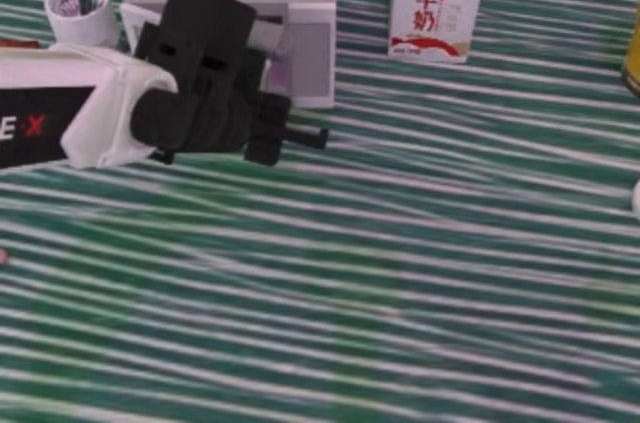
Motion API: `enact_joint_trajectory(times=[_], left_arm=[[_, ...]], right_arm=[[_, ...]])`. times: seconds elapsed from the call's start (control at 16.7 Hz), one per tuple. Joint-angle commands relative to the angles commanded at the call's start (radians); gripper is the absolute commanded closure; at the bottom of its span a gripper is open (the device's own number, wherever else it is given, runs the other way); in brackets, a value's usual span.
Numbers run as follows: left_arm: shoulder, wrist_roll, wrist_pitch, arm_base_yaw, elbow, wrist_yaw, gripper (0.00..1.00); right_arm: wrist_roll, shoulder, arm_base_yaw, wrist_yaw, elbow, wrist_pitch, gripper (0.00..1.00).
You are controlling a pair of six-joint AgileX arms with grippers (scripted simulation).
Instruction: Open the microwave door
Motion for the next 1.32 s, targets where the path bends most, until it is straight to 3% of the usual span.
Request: enact_joint_trajectory(times=[0.6,1.32], left_arm=[[0.0,0.0,0.0,0.0,0.0,0.0,1.0],[-0.04,0.077,0.012,0.029,-0.049,0.066,1.0]], right_arm=[[0.0,0.0,0.0,0.0,0.0,0.0,0.0],[0.0,0.0,0.0,0.0,0.0,0.0,0.0]])
